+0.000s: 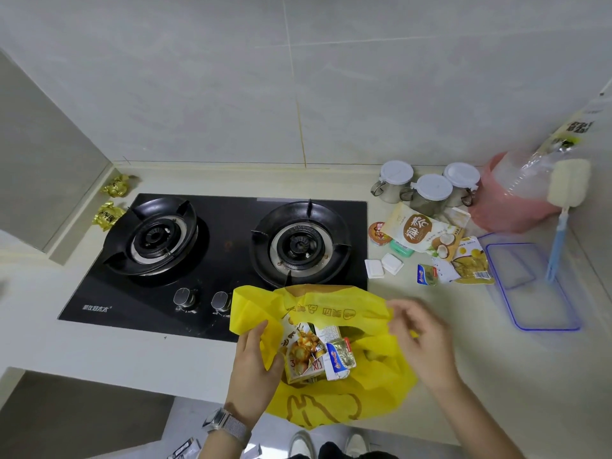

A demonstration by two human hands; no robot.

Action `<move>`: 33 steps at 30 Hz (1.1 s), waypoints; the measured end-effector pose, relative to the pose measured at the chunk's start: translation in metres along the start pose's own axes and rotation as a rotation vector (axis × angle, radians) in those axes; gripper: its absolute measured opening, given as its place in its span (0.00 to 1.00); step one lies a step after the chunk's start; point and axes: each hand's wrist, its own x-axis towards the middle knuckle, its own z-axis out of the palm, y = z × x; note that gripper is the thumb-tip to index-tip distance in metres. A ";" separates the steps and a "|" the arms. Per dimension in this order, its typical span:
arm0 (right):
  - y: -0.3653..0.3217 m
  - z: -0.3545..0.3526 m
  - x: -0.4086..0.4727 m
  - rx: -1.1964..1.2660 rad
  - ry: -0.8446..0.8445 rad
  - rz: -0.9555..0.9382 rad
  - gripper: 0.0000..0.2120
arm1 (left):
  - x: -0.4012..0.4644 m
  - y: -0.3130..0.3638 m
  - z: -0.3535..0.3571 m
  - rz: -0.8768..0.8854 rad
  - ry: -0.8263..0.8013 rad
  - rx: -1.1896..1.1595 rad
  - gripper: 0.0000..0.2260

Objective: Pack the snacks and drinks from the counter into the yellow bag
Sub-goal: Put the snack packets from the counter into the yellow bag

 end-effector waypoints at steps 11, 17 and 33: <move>0.121 -0.019 0.084 -0.879 -0.461 0.401 0.39 | 0.007 0.006 0.001 -0.010 0.013 0.014 0.26; 0.136 -0.011 0.088 -0.966 -0.430 0.346 0.31 | 0.010 0.007 0.001 -0.020 0.016 0.029 0.26; 0.150 -0.034 0.107 -0.858 -0.036 0.214 0.17 | 0.020 0.009 0.005 -0.046 -0.019 0.033 0.26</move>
